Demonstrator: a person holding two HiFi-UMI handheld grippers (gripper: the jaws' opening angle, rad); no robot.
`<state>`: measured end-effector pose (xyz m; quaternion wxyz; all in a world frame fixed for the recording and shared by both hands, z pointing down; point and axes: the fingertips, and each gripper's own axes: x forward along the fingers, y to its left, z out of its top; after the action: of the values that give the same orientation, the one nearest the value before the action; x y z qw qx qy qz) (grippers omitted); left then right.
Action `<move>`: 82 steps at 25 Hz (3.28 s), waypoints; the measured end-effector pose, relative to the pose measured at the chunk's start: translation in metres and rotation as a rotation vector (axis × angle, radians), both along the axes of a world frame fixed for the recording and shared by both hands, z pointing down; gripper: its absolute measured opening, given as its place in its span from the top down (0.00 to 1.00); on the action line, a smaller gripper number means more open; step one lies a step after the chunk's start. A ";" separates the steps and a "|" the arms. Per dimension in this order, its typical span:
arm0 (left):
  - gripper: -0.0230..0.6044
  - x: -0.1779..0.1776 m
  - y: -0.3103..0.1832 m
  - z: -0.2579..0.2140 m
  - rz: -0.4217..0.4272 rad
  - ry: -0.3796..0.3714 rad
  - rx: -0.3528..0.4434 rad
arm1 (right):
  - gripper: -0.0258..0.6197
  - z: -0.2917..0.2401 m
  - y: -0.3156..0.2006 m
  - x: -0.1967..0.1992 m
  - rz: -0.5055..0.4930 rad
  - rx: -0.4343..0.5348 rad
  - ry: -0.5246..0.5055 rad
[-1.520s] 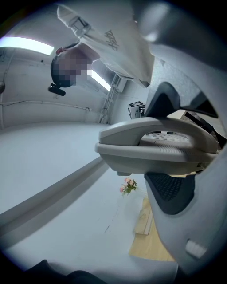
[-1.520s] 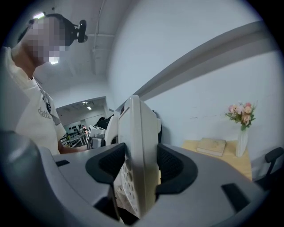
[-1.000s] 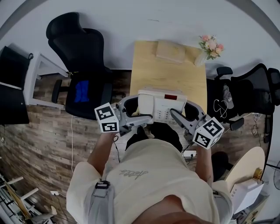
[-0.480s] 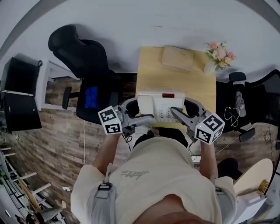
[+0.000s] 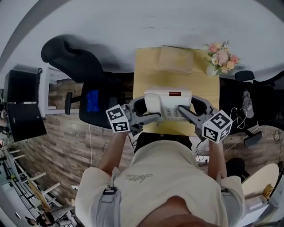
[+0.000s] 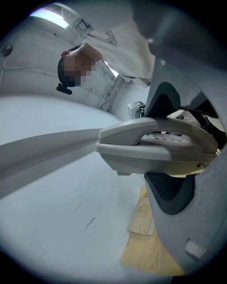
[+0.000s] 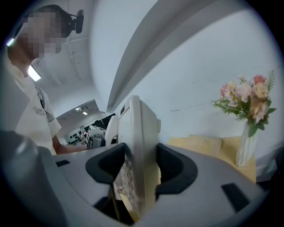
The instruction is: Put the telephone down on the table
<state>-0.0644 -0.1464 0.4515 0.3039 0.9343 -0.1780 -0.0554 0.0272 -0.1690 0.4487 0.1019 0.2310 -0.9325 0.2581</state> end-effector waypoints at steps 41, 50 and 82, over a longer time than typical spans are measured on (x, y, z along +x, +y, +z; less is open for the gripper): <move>0.35 0.007 -0.129 0.226 0.078 -0.024 -0.426 | 0.63 0.240 -0.116 0.008 0.086 -0.446 -0.008; 0.35 0.019 -0.140 0.263 0.072 -0.057 -0.528 | 0.63 0.284 -0.123 0.020 0.091 -0.566 -0.031; 0.35 0.011 -0.158 0.285 -0.034 -0.133 -0.651 | 0.62 0.312 -0.137 0.024 0.183 -0.660 0.002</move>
<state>-0.0534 -0.3044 0.7369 0.5733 0.7866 -0.2212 0.0603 0.0508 -0.3064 0.7609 0.1483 0.2685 -0.7741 0.5538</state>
